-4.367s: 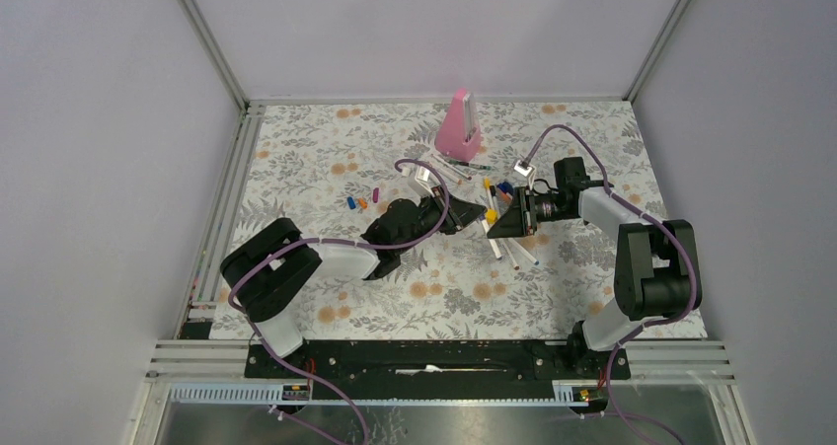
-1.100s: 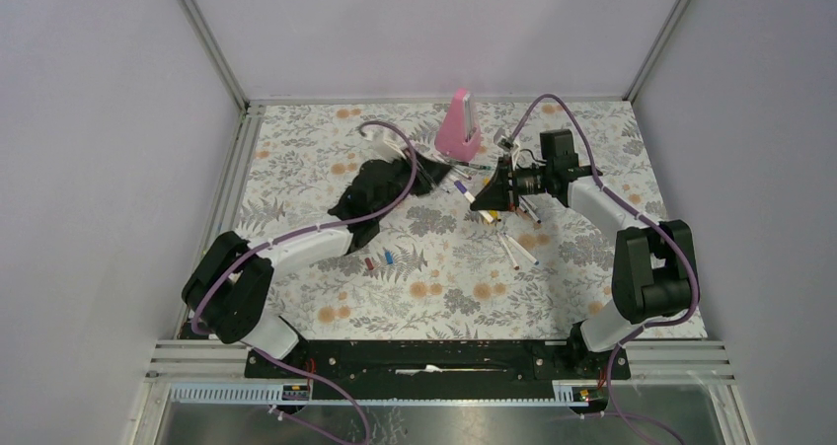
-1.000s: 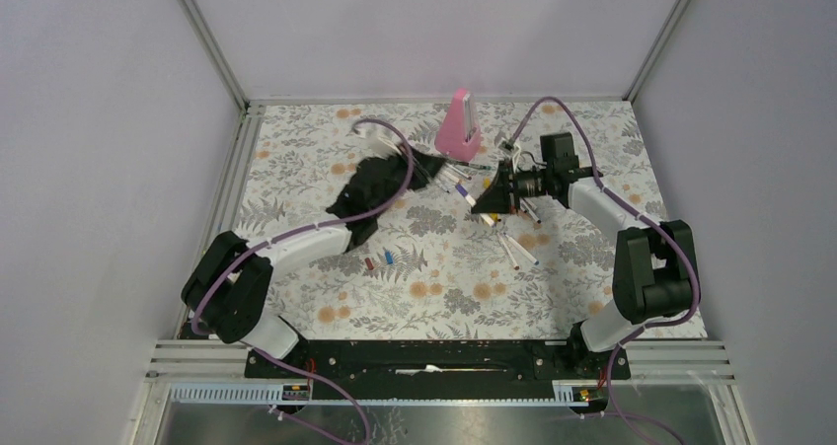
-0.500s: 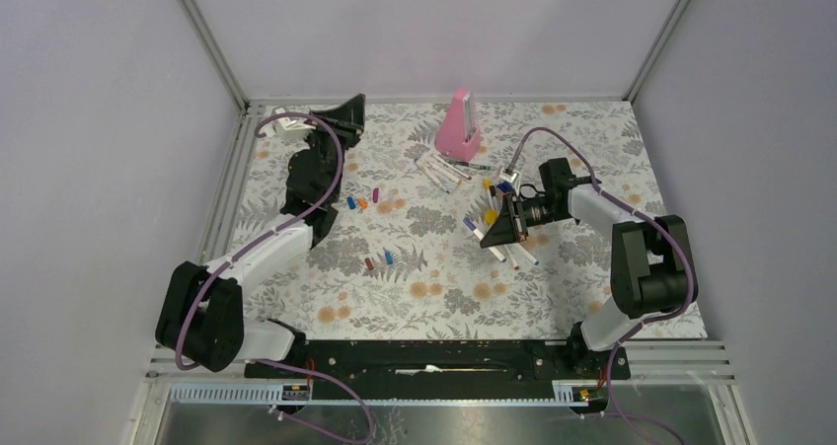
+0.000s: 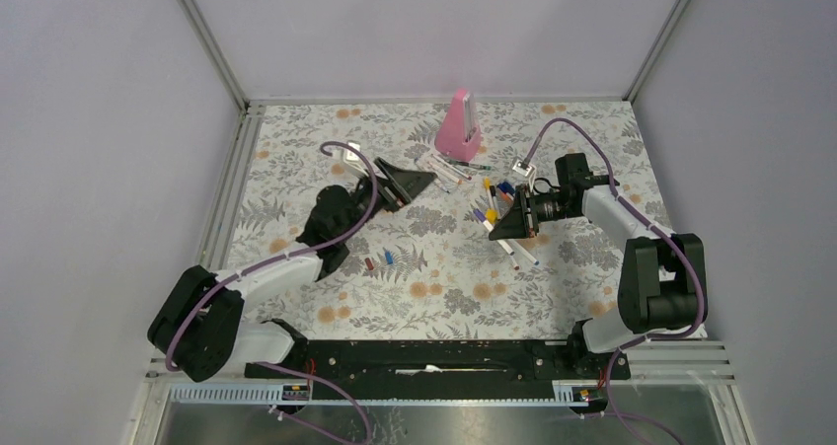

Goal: Open the pen caps
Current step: Open the pen cap from the pen.

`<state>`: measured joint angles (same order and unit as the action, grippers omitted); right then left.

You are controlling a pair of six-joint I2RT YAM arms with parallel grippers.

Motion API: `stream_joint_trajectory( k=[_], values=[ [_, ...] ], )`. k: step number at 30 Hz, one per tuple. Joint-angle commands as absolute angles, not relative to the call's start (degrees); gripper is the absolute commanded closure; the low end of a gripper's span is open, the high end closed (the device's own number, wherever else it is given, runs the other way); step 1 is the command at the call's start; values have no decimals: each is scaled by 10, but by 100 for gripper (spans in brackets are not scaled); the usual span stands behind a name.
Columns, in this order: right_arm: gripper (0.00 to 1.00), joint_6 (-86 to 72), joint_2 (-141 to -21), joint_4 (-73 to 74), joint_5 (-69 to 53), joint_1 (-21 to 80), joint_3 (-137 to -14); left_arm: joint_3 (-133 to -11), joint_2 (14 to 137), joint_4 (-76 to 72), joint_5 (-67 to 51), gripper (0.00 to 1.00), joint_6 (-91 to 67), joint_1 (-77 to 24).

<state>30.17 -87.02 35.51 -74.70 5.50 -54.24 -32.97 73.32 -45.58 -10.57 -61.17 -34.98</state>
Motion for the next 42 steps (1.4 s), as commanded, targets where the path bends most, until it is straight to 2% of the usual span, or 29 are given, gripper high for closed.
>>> stream_joint_trajectory(
  k=[1, 8, 14, 20, 24, 29, 33, 38, 42],
  values=[
    [100, 291, -851, 338, -786, 55, -541, -316, 737, -525, -93, 1, -611, -402],
    [100, 283, -851, 330, -792, 54, -538, -339, 825, -575, -55, 3, -633, -461],
    [100, 284, -850, 328, -792, 55, -537, -348, 871, -609, -36, 15, -657, -485],
    [100, 283, -853, 326, -785, 59, -536, -367, 897, -618, -30, 22, -663, -495],
    [100, 281, -854, 325, -782, 60, -535, -378, 915, -630, -32, 33, -671, -499],
    [100, 277, -855, 322, -779, 61, -535, -390, 937, -636, -36, 36, -679, -508],
    [100, 267, -856, 314, -773, 61, -533, -395, 948, -641, -38, 42, -683, -515],
    [100, 267, -858, 313, -769, 64, -533, -401, 953, -641, -40, 58, -683, -516],
    [100, 266, -859, 313, -767, 65, -533, -404, 953, -639, -39, 66, -681, -516]
  ],
)
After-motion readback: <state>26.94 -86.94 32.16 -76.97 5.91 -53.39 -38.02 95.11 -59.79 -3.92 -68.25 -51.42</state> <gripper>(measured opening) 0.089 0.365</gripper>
